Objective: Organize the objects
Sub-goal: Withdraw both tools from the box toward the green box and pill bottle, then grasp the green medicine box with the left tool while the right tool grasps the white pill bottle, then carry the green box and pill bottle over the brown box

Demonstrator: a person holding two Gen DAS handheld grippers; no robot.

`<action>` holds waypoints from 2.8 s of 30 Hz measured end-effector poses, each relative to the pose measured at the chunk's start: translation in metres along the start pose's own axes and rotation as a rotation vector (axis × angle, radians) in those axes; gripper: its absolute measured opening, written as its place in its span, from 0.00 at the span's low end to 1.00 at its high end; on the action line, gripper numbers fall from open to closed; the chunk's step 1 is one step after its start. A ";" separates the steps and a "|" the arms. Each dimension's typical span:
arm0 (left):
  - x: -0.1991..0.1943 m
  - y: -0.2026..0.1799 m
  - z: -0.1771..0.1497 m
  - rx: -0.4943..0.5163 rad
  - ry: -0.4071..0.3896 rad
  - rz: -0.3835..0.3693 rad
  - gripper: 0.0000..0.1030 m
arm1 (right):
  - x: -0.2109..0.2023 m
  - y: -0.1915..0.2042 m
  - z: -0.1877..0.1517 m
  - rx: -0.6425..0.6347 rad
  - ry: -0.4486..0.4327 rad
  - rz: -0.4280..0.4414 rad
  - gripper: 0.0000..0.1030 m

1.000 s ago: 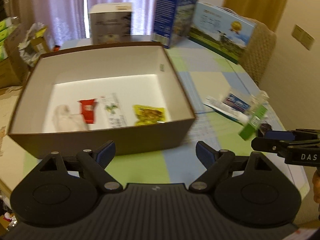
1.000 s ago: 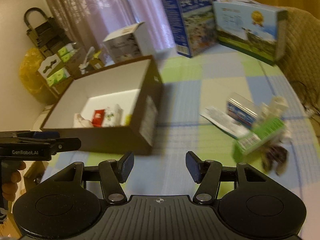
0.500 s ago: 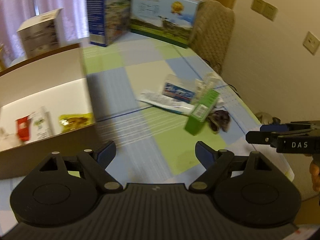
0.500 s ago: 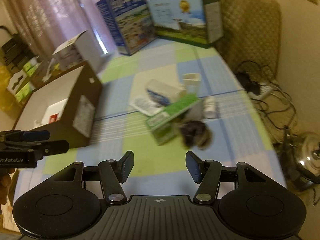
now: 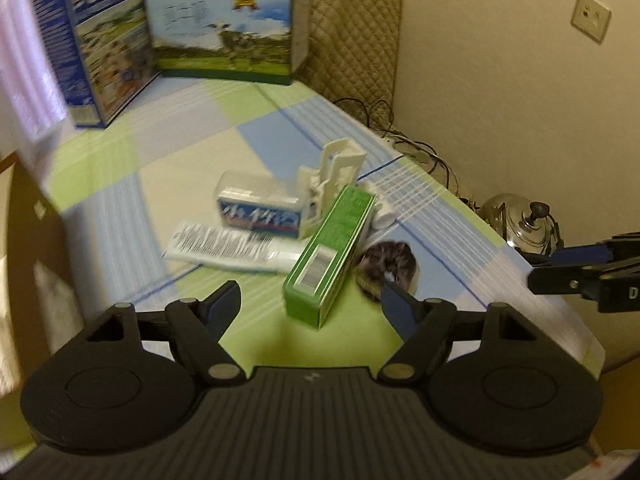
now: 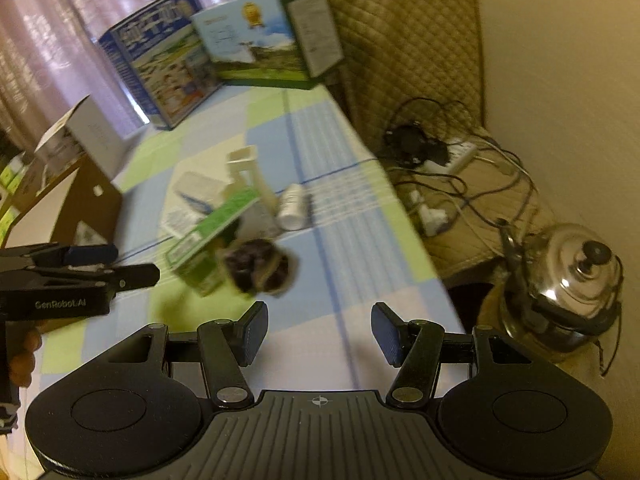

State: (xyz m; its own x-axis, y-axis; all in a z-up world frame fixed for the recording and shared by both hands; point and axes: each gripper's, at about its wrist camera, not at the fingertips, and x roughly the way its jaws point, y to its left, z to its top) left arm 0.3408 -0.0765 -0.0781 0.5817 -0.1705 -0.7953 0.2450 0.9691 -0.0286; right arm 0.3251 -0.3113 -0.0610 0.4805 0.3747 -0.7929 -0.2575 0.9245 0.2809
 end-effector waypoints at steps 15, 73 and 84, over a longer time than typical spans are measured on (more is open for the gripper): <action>0.077 -0.018 0.027 0.119 0.079 0.006 0.44 | 0.011 -0.049 0.012 0.071 0.019 -0.018 0.53; 0.019 0.065 -0.045 -0.335 0.143 0.281 0.24 | 0.147 0.016 0.069 -0.254 0.079 0.086 0.23; -0.036 0.067 -0.038 -0.340 0.033 0.225 0.24 | 0.087 0.018 0.063 -0.186 0.017 0.144 0.23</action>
State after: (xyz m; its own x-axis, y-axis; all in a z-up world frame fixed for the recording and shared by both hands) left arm 0.3067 0.0010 -0.0741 0.5647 0.0527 -0.8236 -0.1588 0.9863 -0.0458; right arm 0.4151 -0.2577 -0.0910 0.4141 0.4989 -0.7613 -0.4734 0.8324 0.2880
